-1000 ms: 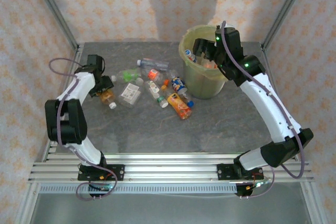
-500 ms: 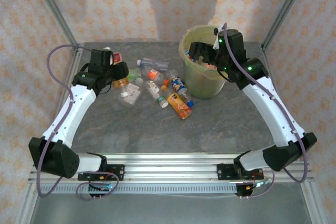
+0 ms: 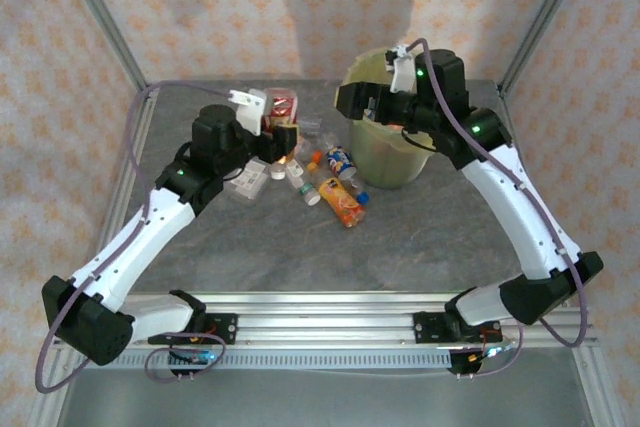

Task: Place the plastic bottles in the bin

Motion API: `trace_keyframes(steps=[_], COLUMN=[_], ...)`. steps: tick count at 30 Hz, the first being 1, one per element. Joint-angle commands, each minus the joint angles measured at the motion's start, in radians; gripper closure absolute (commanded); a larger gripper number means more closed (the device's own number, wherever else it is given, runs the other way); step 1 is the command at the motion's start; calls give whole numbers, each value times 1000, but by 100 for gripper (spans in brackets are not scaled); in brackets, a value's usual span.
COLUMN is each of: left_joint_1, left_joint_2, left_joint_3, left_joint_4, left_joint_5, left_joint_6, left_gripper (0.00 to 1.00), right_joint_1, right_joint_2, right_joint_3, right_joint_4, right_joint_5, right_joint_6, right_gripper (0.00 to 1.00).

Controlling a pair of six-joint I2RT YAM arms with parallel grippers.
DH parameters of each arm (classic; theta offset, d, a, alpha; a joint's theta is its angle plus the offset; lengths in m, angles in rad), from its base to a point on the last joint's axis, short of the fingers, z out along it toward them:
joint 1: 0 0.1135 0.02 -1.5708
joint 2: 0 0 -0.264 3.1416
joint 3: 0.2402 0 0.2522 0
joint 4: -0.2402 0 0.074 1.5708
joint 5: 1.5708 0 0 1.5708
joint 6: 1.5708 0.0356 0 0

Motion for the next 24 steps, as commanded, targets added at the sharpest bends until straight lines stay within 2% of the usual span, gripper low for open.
trace_keyframes(steps=[1, 8, 16, 21, 24], left_joint_1=[-44, -78, -89, -92, -91], left_joint_2=[-17, 37, 100, 92, 80], left_joint_3=[-4, 59, 111, 114, 110], left_joint_4=[132, 140, 148, 150, 146], left_joint_5=[49, 222, 428, 481, 505], left_joint_6=[138, 157, 130, 129, 135], left_gripper=[39, 39, 39, 39, 39], right_joint_1=[37, 77, 85, 85, 85], right_joint_2=[24, 59, 87, 107, 119], right_joint_3=[63, 76, 49, 47, 44], right_joint_4=[-39, -51, 15, 34, 55], right_joint_5=[-56, -108, -265, -269, -289], right_joint_6=[-49, -97, -117, -116, -107], right_gripper=[0, 5, 10, 16, 17])
